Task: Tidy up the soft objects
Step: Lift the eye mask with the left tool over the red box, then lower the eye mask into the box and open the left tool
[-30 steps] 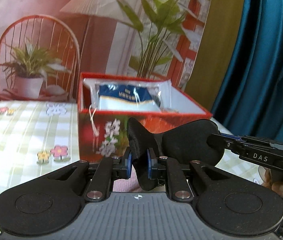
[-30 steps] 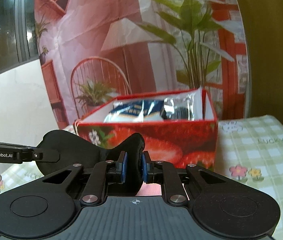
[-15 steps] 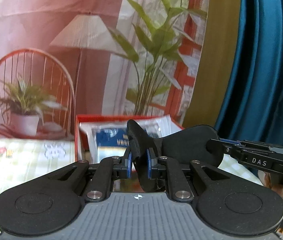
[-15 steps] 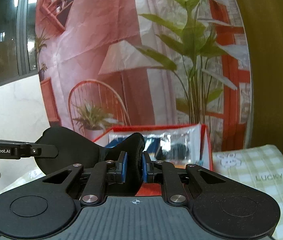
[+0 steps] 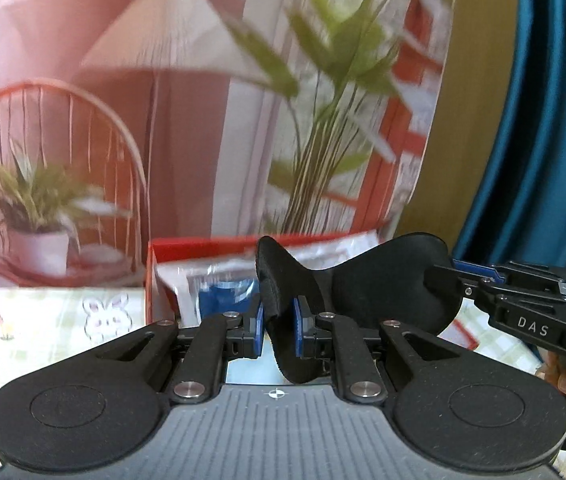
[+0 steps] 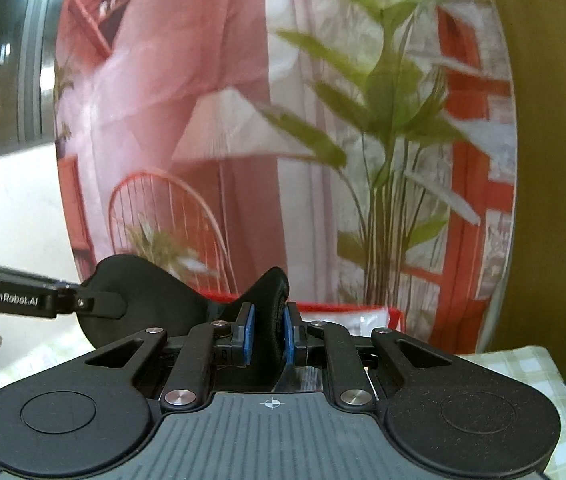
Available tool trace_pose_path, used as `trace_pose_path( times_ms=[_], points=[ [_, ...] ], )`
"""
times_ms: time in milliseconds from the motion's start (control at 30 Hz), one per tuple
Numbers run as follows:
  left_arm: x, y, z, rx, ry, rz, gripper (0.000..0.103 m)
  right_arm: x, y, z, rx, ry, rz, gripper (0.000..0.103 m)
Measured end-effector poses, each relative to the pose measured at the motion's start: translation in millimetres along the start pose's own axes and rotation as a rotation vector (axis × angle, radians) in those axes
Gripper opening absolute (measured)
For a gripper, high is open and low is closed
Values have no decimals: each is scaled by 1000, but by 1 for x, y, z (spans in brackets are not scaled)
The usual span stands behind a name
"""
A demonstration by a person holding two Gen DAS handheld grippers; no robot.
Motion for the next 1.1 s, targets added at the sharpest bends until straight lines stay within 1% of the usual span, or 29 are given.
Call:
trace_pose_path(
  times_ms=[133,300,433,600,700,767,800,833,867,933,967,1000,1033,1067,1100],
  points=[
    [-14,24,6,9,-11,83,15,-19,27,-9,-5,35,106,14],
    [-22,43,16,47,-5,131,15,-40,54,-19,-31,95,198,14],
    [-22,53,24,61,-6,156,15,-48,64,-25,-46,120,223,14],
    [-26,62,28,66,-10,178,16,-53,72,-29,-65,110,249,14],
    [-28,62,30,67,-8,173,16,-54,76,-29,-77,94,254,14],
    [-26,60,29,67,-1,167,19,-52,75,-28,-86,66,246,15],
    [-25,58,29,74,5,160,25,-51,75,-26,-92,50,242,16],
    [-25,57,29,80,9,154,34,-50,74,-25,-99,36,239,19],
    [-24,54,28,86,13,145,40,-49,73,-24,-111,17,237,21],
    [-23,48,27,91,16,121,65,-47,70,-22,-141,-19,223,28],
    [-22,43,26,92,17,98,70,-46,67,-21,-153,-31,213,29],
    [-22,39,25,95,18,78,80,-45,65,-21,-162,-41,209,35],
    [-21,34,23,103,22,61,88,-44,62,-21,-168,-43,203,46],
    [-21,30,21,110,26,47,92,-44,60,-21,-175,-44,195,53],
    [-21,25,19,117,31,31,96,-43,56,-21,-181,-47,183,64]
  ],
)
Point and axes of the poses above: each gripper's, at about its wrist camera, not at the fingertips, and y roughly the way its jaws point, z to its left, x to its top, the point moved 4 cm from there along y, roughly the way its jaws point, and after that the axes turned 3 degrees about z, right-handed, at the moved point
